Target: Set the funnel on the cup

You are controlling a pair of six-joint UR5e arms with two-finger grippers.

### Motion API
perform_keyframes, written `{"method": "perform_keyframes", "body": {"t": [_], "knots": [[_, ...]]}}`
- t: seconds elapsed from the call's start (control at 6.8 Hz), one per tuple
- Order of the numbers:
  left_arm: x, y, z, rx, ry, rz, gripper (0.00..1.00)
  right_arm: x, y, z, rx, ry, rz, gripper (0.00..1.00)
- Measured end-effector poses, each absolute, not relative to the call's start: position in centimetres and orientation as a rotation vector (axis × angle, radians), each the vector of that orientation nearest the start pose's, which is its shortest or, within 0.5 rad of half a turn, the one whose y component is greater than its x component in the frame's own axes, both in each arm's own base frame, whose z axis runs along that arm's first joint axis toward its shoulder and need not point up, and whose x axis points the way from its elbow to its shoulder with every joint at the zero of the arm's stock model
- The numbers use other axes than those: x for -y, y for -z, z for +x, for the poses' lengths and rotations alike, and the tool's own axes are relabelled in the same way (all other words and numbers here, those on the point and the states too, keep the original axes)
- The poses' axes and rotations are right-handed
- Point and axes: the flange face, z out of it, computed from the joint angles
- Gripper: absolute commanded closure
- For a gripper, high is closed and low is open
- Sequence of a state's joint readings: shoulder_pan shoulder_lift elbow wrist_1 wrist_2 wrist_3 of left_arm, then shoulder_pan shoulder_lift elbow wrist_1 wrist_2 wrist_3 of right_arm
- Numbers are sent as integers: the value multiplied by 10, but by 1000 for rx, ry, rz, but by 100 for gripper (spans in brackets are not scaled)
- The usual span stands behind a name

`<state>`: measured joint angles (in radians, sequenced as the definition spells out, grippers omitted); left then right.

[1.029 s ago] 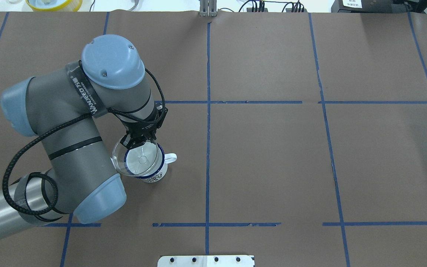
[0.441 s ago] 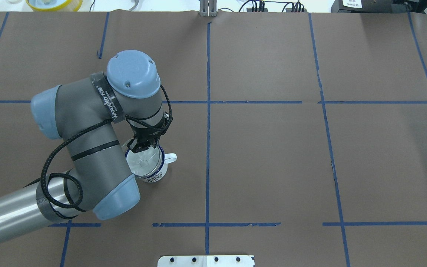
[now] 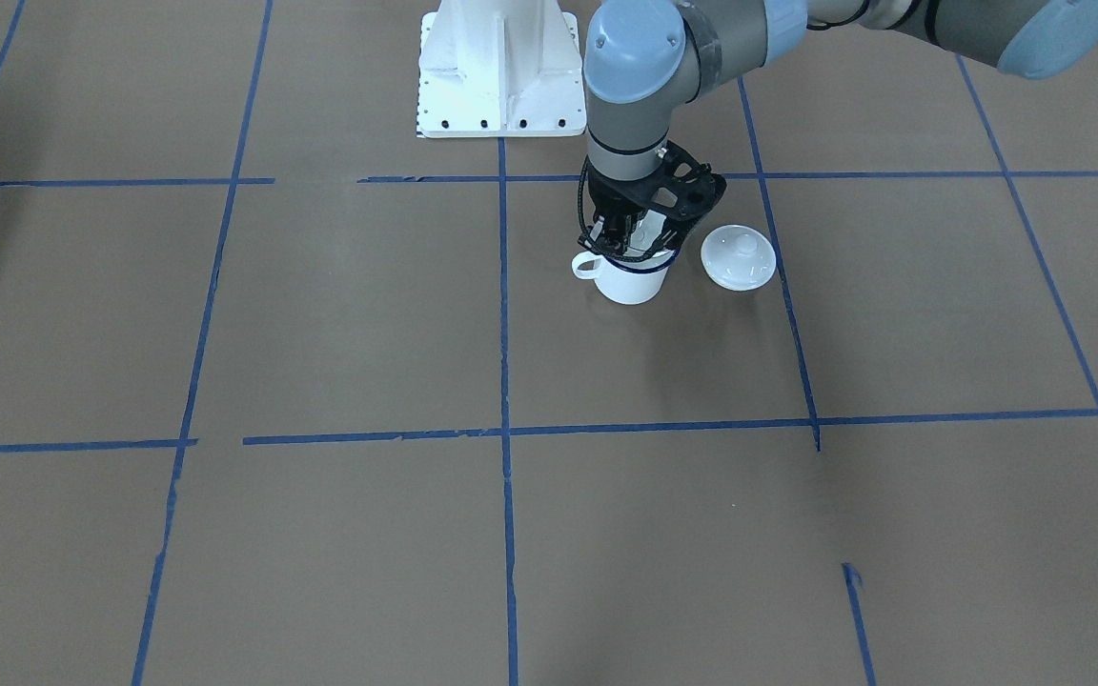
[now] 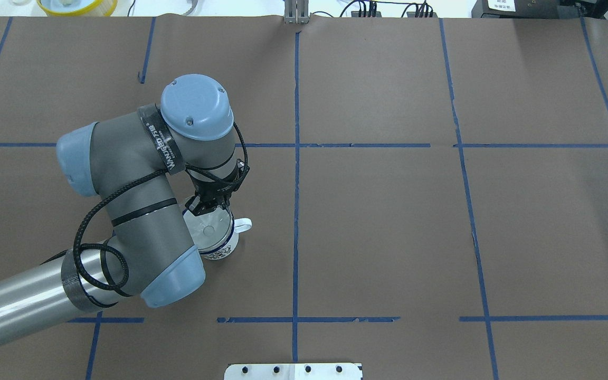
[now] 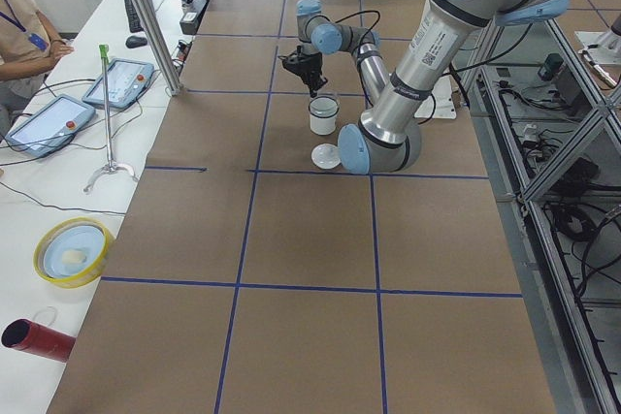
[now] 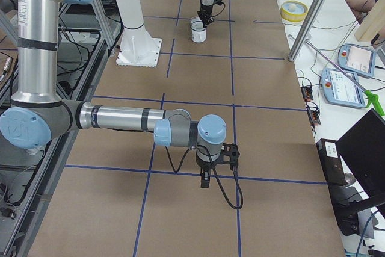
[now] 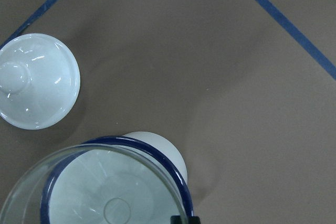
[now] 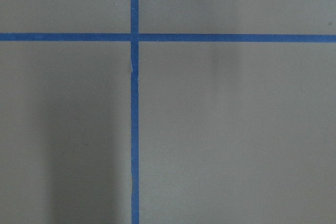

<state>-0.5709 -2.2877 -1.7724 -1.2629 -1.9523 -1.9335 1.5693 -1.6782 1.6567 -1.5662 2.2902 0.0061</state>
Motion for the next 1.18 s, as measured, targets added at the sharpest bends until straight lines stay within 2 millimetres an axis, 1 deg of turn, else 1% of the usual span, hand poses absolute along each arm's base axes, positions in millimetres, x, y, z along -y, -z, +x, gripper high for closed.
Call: {"method": "perform_keyframes", "body": {"t": [0.15, 0.29, 0.44, 0.74, 0.88, 1.03, 1.18], "knots": [[433, -191, 497, -653, 777, -313, 46, 445, -670, 67, 719, -10, -19, 0], [433, -193, 497, -650, 778, -313, 28, 445, -670, 67, 719, -10, -19, 0], [433, -194, 497, -648, 778, -312, 0, 445, -670, 67, 719, -10, -19, 0], [432, -194, 497, -649, 768, -307, 0, 445, -670, 67, 719, -11, -19, 0], [434, -194, 492, -652, 729, -285, 0, 445, -670, 67, 719, -10, -19, 0], [441, -195, 477, -666, 659, -241, 0, 445, -670, 67, 719, -10, -19, 0], [457, -200, 444, -694, 567, -171, 0, 445, -670, 67, 719, -10, -19, 0]]}}
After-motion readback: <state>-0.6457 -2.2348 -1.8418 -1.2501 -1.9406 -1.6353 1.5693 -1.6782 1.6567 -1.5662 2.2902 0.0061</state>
